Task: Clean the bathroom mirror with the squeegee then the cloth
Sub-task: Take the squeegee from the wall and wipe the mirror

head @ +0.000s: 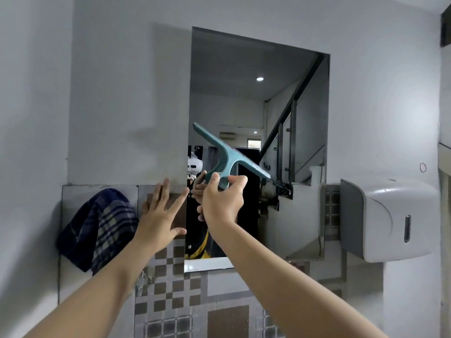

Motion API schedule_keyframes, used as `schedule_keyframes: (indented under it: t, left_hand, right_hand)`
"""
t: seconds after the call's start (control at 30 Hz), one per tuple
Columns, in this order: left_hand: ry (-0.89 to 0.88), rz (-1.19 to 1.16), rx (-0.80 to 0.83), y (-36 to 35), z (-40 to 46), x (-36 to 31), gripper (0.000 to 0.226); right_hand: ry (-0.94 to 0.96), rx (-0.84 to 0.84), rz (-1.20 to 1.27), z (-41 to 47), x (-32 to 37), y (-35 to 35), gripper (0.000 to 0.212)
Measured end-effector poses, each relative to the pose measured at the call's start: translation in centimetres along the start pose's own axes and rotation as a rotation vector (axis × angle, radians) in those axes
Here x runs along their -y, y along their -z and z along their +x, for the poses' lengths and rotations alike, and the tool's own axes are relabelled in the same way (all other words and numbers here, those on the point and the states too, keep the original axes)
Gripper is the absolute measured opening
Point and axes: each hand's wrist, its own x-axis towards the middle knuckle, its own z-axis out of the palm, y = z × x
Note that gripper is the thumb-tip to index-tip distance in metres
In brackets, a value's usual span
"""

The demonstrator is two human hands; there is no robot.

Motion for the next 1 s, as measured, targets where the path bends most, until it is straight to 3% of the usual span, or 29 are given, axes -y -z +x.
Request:
schedule_keyframes:
  t: [0.17, 0.5, 0.8, 1.0]
  left_hand:
    - [-0.028, -0.021, -0.028, -0.3, -0.2, 0.4, 0.109]
    - [-0.027, -0.082, -0.035, -1.2, -1.5, -0.3, 0.103]
    - [-0.02, -0.045, -0.037, -2.0, -1.8, -0.1, 0.106]
    - [-0.011, -0.038, -0.035, -2.1, -1.7, -0.1, 0.105]
  right_hand:
    - [0.139, 0.048, -0.022, -1.9, -0.9, -0.9, 0.02]
    - [0.513, 0.096, -0.377, 0.6, -3.5, 5.6, 0.016]
    - [0.694, 0.121, -0.696, 5.6, -1.7, 11.0, 0.027]
    - [0.709, 0.108, -0.792, 8.5, -1.8, 15.5, 0.028]
